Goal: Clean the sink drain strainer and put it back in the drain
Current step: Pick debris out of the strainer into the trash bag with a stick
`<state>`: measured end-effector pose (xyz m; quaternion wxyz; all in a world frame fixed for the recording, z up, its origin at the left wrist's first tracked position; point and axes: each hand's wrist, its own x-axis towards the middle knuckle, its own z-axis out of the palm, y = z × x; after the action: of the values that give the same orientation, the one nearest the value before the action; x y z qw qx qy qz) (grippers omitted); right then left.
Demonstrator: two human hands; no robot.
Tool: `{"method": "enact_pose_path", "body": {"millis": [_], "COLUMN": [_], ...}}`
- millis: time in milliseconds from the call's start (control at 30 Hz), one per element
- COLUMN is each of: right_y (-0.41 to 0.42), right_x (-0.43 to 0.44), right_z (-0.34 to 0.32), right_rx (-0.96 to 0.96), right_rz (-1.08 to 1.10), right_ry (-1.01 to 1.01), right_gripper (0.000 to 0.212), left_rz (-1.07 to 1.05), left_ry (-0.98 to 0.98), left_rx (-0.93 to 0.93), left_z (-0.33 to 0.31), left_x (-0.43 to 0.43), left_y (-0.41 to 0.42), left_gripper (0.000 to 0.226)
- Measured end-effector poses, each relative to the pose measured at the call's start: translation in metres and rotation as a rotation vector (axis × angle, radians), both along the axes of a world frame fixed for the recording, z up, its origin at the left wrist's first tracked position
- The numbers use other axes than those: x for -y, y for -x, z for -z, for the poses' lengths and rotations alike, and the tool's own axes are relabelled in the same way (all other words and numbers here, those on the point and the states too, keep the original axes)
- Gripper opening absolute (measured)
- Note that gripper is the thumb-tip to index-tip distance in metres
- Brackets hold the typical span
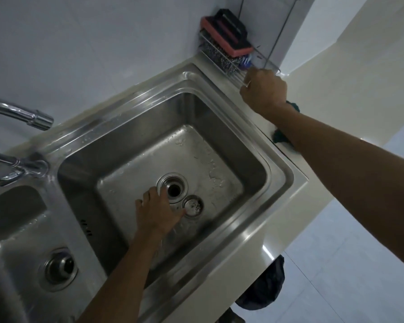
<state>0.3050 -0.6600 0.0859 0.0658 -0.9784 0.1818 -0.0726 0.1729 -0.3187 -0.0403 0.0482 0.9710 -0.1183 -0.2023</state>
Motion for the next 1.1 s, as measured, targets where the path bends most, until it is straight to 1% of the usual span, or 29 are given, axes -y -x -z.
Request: {"method": "enact_pose_path", "body": {"millis": [100,167,267,467,567,667,767,800,867,933,967,1033,1100], "right_y": [-0.006,-0.01,-0.016,-0.023,-0.028,-0.033,-0.03,-0.027,-0.019,-0.005,0.005,0.032,0.065], "right_x": [0.008,0.013,0.02,0.028,0.026,0.026,0.027,0.025,0.016,-0.002,-0.014,-0.047,-0.086], "right_z": [0.003,0.005,0.009,0.018,0.015,0.007,0.0,-0.001,-0.003,-0.003,-0.003,0.001,0.012], "right_rx": [0.045,0.069,0.062,-0.031,-0.013,-0.008,0.012,0.043,0.14,0.266,0.327,0.415,0.412], "right_rz": [0.024,0.04,0.062,0.06,0.07,0.074,0.114,0.133,0.185,0.254,0.279,0.265,0.19], "right_ry": [0.073,0.101,0.122,0.157,0.113,0.042,-0.032,-0.049,-0.032,-0.049,-0.101,-0.229,-0.33], "right_gripper": [0.035,0.037,0.042,0.037,0.027,0.026,0.031,0.03,0.023,0.025,0.027,0.022,0.014], "left_rz": [-0.002,-0.004,-0.009,-0.027,-0.017,-0.011,0.002,0.004,0.006,0.005,0.003,-0.003,-0.005], "left_ry": [0.011,0.008,-0.007,0.0,-0.015,-0.017,-0.022,-0.02,-0.013,-0.009,-0.006,0.008,0.01], "left_rx": [-0.009,-0.013,-0.018,-0.029,-0.023,-0.024,-0.028,-0.028,-0.028,-0.036,-0.038,-0.034,-0.04], "left_z": [0.004,0.008,0.013,0.018,0.019,0.02,0.022,0.022,0.022,0.021,0.02,0.018,0.016], "left_x": [0.004,0.004,0.003,0.006,0.006,0.004,0.005,0.005,0.005,0.003,0.001,-0.003,-0.008], "left_y": [-0.004,-0.005,-0.008,-0.013,-0.015,-0.016,-0.016,-0.016,-0.015,-0.014,-0.012,-0.009,-0.006], "left_gripper": [0.092,0.093,0.095,0.096,0.097,0.097,0.096,0.096,0.095,0.095,0.094,0.093,0.095]}}
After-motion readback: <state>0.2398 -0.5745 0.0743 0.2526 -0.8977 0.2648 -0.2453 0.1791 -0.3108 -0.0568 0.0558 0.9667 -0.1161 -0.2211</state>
